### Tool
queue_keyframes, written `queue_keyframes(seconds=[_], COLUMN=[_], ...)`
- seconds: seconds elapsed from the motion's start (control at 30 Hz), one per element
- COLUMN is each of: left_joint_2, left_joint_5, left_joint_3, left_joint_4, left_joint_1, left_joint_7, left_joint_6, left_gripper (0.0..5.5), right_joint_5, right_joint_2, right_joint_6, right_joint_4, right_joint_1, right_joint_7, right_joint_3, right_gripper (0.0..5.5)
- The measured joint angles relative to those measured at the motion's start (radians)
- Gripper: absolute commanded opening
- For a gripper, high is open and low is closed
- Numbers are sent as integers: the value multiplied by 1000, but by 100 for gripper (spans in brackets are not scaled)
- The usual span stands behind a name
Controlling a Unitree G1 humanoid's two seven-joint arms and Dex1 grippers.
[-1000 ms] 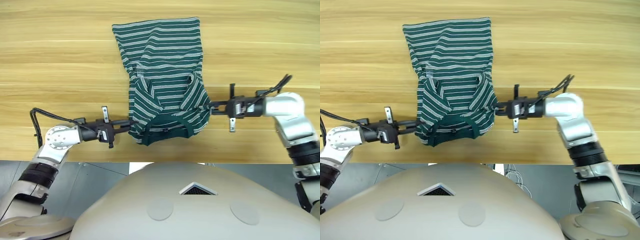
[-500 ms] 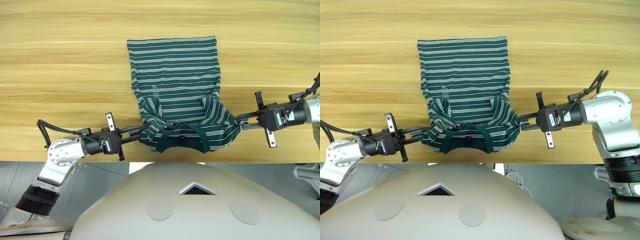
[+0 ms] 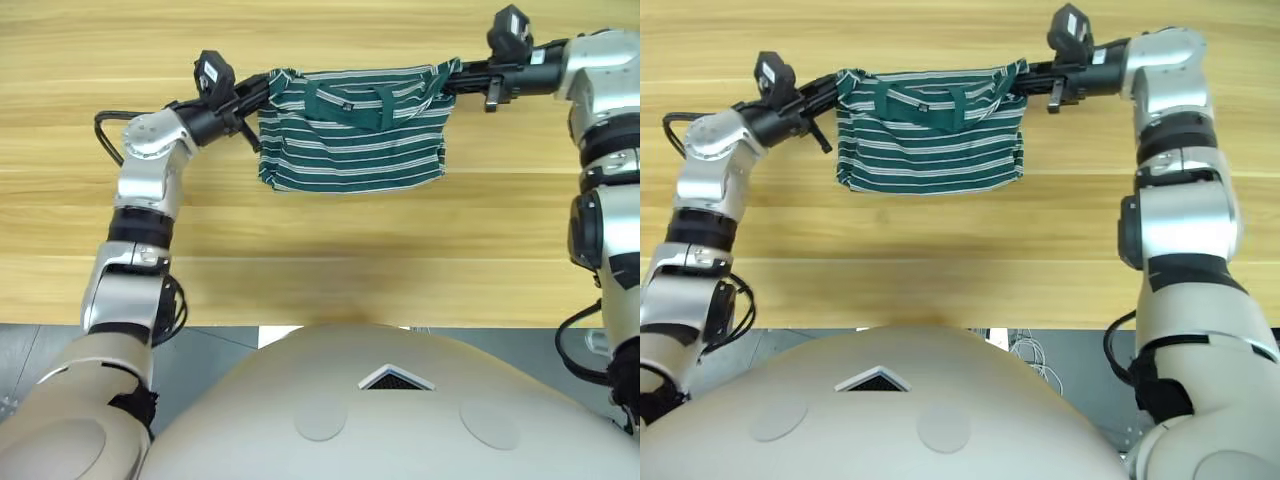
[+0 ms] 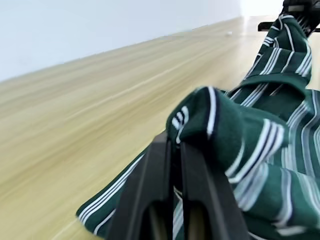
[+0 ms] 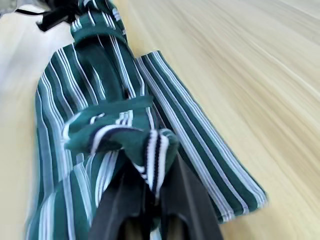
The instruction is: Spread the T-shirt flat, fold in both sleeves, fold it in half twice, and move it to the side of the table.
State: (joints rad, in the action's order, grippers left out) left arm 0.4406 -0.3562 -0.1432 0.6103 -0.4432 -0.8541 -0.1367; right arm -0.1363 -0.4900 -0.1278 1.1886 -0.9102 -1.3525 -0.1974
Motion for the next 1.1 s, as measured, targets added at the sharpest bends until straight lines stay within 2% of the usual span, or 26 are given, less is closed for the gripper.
queue_keyframes(seconds=[0.2,0.23,0.27,0.57,0.67,0.73,0.83,0.97,1.03,1.1], left_joint_2=[-46,-49,-51,-88,-106,-123,-133,-129,-121,-120], left_joint_5=[94,102,118,202,197,177,153,84,49,13], left_joint_3=[60,66,69,97,129,167,217,320,378,435], left_joint_4=[354,381,403,488,495,513,514,519,527,532], left_joint_1=[-123,-125,-128,-136,-162,-189,-222,-267,-281,-280], left_joint_7=[45,47,48,74,86,125,168,260,314,360], left_joint_6=[-74,-89,-97,-126,-82,18,134,244,282,316], left_gripper=[0,0,0,155,203,233,297,362,397,426], right_joint_5=[75,89,103,204,215,210,177,53,-39,-62], right_joint_2=[48,53,56,59,57,54,31,50,130,249], right_joint_6=[8,9,10,13,4,-48,-141,-270,-261,-226], right_joint_4=[127,135,137,158,159,155,129,-23,-200,-422], right_joint_1=[-35,-35,-35,-23,-12,13,26,131,244,414], right_joint_7=[226,255,280,409,438,430,399,206,119,109], right_joint_3=[55,62,68,91,110,138,186,248,246,159], right_gripper=[5,42,50,214,266,300,305,305,305,305])
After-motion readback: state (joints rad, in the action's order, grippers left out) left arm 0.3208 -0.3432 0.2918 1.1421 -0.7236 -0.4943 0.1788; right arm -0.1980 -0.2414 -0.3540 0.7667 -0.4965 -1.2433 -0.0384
